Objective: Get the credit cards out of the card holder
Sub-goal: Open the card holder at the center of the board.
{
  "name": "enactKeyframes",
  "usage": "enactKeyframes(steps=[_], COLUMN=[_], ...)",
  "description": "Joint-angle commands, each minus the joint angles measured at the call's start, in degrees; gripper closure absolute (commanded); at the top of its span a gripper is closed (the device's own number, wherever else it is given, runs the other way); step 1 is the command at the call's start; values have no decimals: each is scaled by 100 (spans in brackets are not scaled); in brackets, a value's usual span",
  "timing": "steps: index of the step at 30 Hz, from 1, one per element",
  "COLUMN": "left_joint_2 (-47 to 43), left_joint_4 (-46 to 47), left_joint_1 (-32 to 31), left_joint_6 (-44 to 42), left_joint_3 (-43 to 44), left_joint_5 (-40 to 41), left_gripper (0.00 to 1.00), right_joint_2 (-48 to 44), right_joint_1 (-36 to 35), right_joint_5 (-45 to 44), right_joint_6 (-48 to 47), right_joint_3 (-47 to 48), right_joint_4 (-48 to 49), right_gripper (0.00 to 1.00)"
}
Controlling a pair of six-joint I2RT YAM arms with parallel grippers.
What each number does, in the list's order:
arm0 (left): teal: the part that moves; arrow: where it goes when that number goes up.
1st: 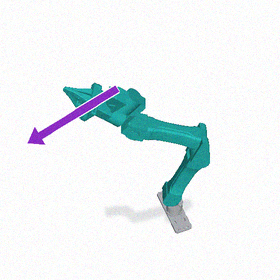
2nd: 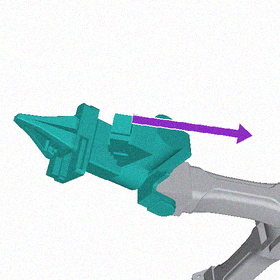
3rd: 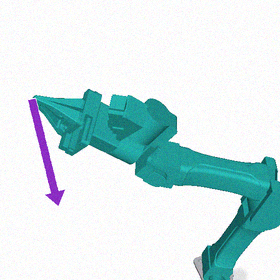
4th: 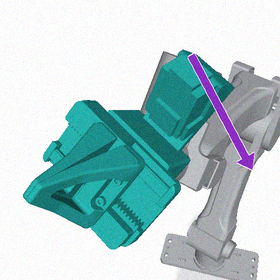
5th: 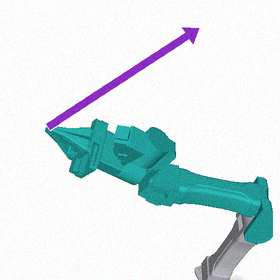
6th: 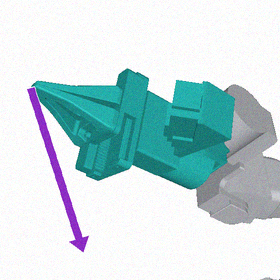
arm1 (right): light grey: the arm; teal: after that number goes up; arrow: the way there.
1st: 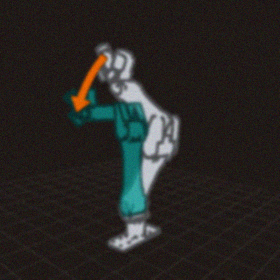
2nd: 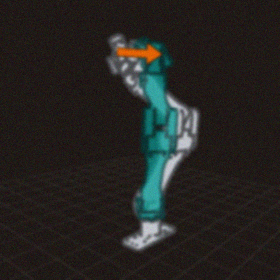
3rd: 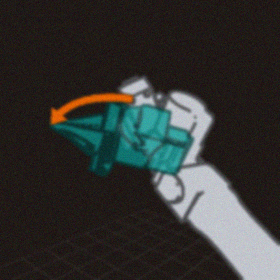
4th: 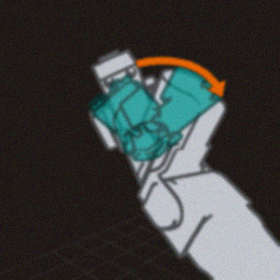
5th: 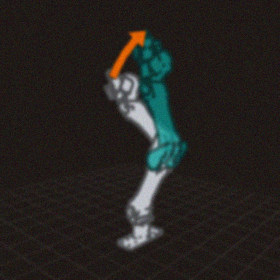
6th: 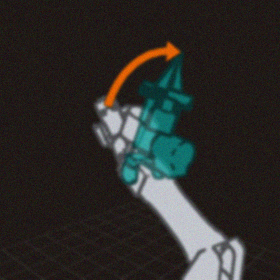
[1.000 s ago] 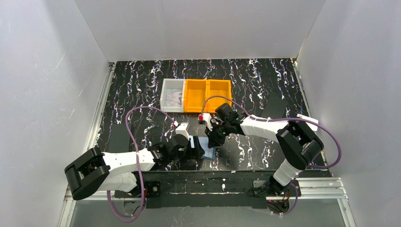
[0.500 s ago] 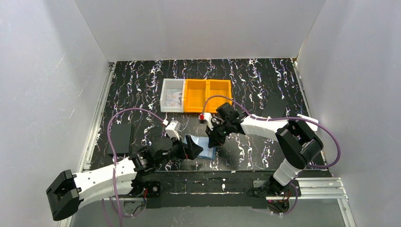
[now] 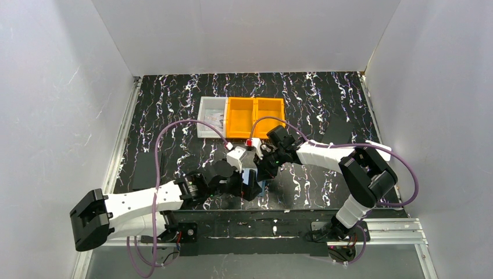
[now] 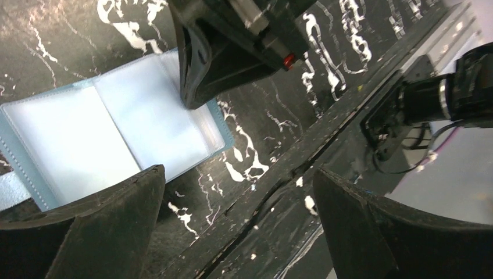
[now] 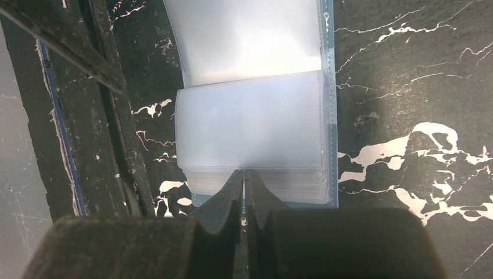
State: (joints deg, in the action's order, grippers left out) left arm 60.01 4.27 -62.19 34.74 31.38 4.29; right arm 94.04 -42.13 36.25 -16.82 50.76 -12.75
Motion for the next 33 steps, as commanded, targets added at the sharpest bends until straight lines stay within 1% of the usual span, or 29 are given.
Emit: enactKeyframes(steps=[1,4,10,13,17,22,26,30,33], left_joint_2=[140,289,1037,1231,1396,1553,1783,2002,2109], left_joint_4=[-211,-11,3,52,197,328,324,294,261], left_joint_1=[-148,-153,-157,-153,-153,-153,-153,-154,-153], left_joint_6=[-315,-277,-314,-249,-141,-60,40,197,270], left_joint_3=[16,-63,188,154,86,92,189,237,246], left_joint_5=[653,861,1048,1153,1133,1143,1321,1557,1598], left_gripper=[3,4,7,13,18,19,21,25,34], right_joint_2=[102,122,154,142,168,177,159,174,168], right_joint_1=[43,39,60,95,100,101,108,117,117], right_joint_5=[186,204,255,285,313,319,321,329,333], right_joint_6=[-72,-70,-62,-51,-41,-41,-52,-51,-59], right_joint_3=[-10,-5,13,13,12,21,13,12,10], right_joint_4=[5,-5,-21,-25,-17,-25,-25,-27,-35], right_gripper=[87,87,87,87,87,87,87,87,87])
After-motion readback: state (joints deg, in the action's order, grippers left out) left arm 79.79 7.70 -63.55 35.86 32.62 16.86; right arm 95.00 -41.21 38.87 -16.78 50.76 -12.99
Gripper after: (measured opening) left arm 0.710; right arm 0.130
